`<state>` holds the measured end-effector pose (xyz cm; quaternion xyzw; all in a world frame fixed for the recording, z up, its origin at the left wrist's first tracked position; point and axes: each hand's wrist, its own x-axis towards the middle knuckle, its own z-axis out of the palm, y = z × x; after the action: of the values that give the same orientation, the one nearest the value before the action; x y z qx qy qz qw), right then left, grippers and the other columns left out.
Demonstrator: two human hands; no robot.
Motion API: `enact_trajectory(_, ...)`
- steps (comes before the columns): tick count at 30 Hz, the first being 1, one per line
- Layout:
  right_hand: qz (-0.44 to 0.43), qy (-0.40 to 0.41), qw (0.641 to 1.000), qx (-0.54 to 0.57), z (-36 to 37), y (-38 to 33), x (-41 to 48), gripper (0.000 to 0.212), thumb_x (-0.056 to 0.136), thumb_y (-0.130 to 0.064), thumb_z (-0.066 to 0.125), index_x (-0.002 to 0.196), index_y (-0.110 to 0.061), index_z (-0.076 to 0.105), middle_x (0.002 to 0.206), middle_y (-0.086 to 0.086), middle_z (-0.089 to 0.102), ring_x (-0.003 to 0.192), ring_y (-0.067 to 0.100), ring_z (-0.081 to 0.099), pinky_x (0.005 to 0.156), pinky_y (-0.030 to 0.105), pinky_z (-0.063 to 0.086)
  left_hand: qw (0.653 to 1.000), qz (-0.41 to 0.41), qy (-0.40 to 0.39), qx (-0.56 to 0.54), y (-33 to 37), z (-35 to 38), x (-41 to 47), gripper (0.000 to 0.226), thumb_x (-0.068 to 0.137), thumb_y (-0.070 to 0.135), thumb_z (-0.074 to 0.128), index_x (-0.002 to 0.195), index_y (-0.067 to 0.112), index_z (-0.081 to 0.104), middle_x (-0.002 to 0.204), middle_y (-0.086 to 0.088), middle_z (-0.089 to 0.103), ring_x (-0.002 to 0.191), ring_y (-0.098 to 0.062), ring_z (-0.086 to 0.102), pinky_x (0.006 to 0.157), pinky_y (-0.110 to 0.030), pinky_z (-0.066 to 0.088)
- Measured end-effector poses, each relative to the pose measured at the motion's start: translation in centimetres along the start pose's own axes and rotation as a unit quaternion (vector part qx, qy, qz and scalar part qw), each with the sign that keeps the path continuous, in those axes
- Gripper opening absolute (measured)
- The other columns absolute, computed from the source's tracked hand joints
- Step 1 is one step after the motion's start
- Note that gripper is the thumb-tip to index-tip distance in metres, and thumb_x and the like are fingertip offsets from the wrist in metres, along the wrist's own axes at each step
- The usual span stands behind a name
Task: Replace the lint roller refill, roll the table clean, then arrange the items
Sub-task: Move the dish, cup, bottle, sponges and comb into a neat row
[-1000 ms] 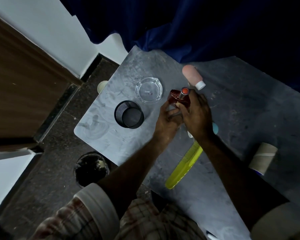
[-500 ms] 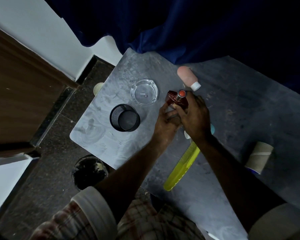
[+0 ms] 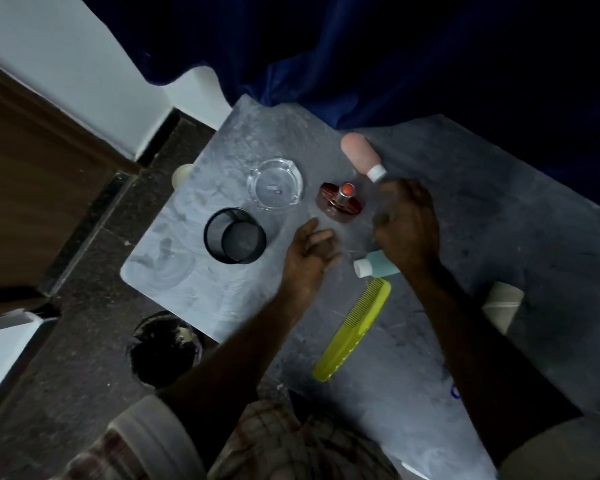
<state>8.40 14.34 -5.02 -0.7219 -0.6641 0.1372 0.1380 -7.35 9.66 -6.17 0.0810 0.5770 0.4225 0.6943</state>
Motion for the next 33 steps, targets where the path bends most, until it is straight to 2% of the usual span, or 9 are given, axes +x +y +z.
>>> enact_trajectory(4,0.021,0.020,0.999,-0.027,-0.6,0.8,4.9,0.027,0.095,-0.026,0.054,0.115,-0.009,0.063,0.122,0.016,0.065,0.117,0.032,0.059,0.098,0.039,0.043,1.000,-0.001,0.007,0.021,-1.5,-0.7,-0.1,0.046,0.102,-0.012,0.052,0.148,-0.007,0.048,0.127,-0.019,0.061,0.117,-0.032,0.058,0.091,-0.034,0.056)
enact_trajectory(13,0.031,-0.056,0.996,-0.060,2.9,-0.6,10.1,0.065,0.084,-0.040,0.078,0.137,-0.013,0.052,0.134,0.014,0.064,0.125,0.032,0.060,0.091,0.043,0.056,0.992,0.031,-0.022,0.117,-2.5,0.3,-1.1,0.038,0.102,-0.010,0.054,0.139,-0.002,0.061,0.129,-0.015,0.069,0.116,-0.022,0.067,0.087,-0.023,0.061)
enact_trajectory(18,0.164,-0.070,0.982,0.070,2.4,0.7,9.9,0.082,0.078,-0.040,0.084,0.143,-0.008,0.045,0.135,0.014,0.065,0.122,0.029,0.064,0.095,0.043,0.058,0.989,0.046,-0.032,0.138,-2.2,0.5,-1.7,0.034,0.103,-0.010,0.052,0.136,-0.004,0.062,0.124,-0.014,0.068,0.098,-0.010,0.071,0.084,-0.020,0.062)
enact_trajectory(21,0.235,-0.023,0.932,0.276,0.6,2.2,7.3,0.053,0.082,-0.035,0.083,0.119,0.000,0.067,0.104,0.008,0.076,0.082,0.008,0.073,0.064,0.023,0.058,0.988,0.057,-0.043,0.137,-1.8,0.7,-2.3,0.034,0.104,-0.011,0.050,0.137,-0.009,0.059,0.124,-0.018,0.066,0.101,-0.018,0.070,0.084,-0.022,0.062)
enact_trajectory(23,0.269,-0.004,0.862,0.431,-0.5,2.8,3.8,0.034,0.088,-0.026,0.074,0.109,0.000,0.072,0.091,0.009,0.075,0.068,0.006,0.071,0.049,0.020,0.050,0.986,0.074,-0.054,0.140,-1.4,0.6,-2.8,0.035,0.103,-0.014,0.048,0.137,-0.011,0.058,0.123,-0.019,0.066,0.103,-0.022,0.069,0.085,-0.026,0.062)
enact_trajectory(25,0.308,-0.004,0.782,0.541,-1.3,3.4,-0.6,0.027,0.093,-0.015,0.061,0.114,0.002,0.067,0.100,0.019,0.072,0.077,0.020,0.072,0.055,0.027,0.053,0.982,0.088,-0.068,0.149,-0.9,0.3,-3.3,0.035,0.103,-0.014,0.048,0.137,-0.011,0.058,0.122,-0.021,0.067,0.100,-0.021,0.070,0.079,-0.026,0.062)
enact_trajectory(27,0.307,-0.007,0.762,0.570,-1.4,3.4,-4.7,0.032,0.093,-0.012,0.051,0.113,0.011,0.061,0.103,0.031,0.067,0.086,0.030,0.067,0.069,0.038,0.052,0.977,0.098,-0.082,0.173,-0.6,-0.2,-3.8,0.036,0.103,-0.013,0.049,0.138,-0.010,0.058,0.126,-0.027,0.067,0.102,-0.027,0.068,0.072,-0.026,0.062)
enact_trajectory(29,0.271,-0.014,0.780,0.564,-1.0,2.0,-8.2,0.027,0.093,-0.009,0.048,0.107,0.011,0.062,0.099,0.029,0.066,0.088,0.028,0.062,0.074,0.038,0.049,0.970,0.104,-0.100,0.195,-0.6,-0.8,-4.3,0.037,0.102,-0.012,0.052,0.138,-0.009,0.059,0.123,-0.024,0.070,0.090,-0.026,0.069,0.064,-0.027,0.061)
enact_trajectory(33,0.150,-0.049,0.887,0.434,-0.3,-1.3,-12.2,0.022,0.093,-0.012,0.048,0.104,-0.002,0.064,0.094,0.009,0.066,0.083,0.012,0.058,0.073,0.027,0.046,0.959,0.132,-0.097,0.232,-1.4,-2.8,-5.1,0.028,0.103,-0.001,0.062,0.130,-0.003,0.067,0.102,-0.017,0.074,0.076,-0.016,0.071,0.059,-0.031,0.062)
